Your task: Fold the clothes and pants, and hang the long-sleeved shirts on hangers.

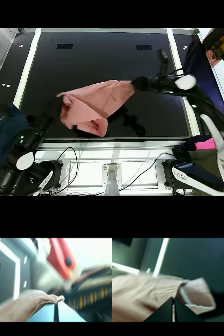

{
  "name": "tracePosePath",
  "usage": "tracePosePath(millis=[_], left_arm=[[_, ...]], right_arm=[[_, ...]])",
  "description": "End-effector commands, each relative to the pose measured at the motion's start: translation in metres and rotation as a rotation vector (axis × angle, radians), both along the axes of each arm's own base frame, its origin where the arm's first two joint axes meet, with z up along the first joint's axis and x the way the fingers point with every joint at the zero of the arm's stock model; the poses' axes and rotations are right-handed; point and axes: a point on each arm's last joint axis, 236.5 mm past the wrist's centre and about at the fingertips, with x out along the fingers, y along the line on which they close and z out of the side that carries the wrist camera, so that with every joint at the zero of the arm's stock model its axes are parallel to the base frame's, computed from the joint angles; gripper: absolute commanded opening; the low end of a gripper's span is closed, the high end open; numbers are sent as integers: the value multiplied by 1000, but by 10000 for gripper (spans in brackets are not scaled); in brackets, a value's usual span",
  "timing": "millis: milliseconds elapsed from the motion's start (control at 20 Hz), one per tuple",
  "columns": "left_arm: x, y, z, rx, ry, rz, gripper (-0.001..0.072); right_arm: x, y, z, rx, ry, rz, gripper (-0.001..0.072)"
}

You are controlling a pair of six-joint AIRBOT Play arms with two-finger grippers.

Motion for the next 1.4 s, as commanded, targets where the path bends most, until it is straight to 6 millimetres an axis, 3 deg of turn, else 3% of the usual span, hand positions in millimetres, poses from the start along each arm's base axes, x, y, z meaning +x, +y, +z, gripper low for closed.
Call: tracePosePath(millis=[0,200,250,450,550,600,750,850,950,1100,1200,1300,1350], left_arm=[[-6,22,16,-24,-42,64,18],[-24,-6,-32,84,208,-75,17],[-28,-10,-35,98,236,-96,18],[-40,-14,3,127,195,-130,17],[-44,-16,14,131,199,-145,17],[-45,-20,7,108,251,-159,17],[-62,-42,-48,103,535,-271,17],[-57,-40,-82,208,635,-275,17],[-35,-35,-102,303,648,-256,18],[12,-33,-127,359,629,-200,19],[41,-32,-149,346,644,-152,20],[53,-31,-176,355,696,-135,33],[56,-30,-189,361,723,-131,185]], right_arm=[[-35,-30,72,-73,-199,-12,16],[-94,-33,134,-46,-329,3,16],[-109,-33,144,-21,-333,-2,16],[-168,-34,171,105,-284,-43,16],[-181,-36,182,156,-284,-75,16],[-183,-36,181,175,-261,-86,16],[-185,-33,155,178,-132,-89,16],[-171,-43,119,119,-77,-130,16],[-147,-55,66,58,0,-193,16],[-101,-69,-11,83,70,-334,17],[-72,-80,-46,110,90,-435,17],[-50,-86,-66,123,111,-493,17],[-42,-86,-73,129,125,-513,17]])
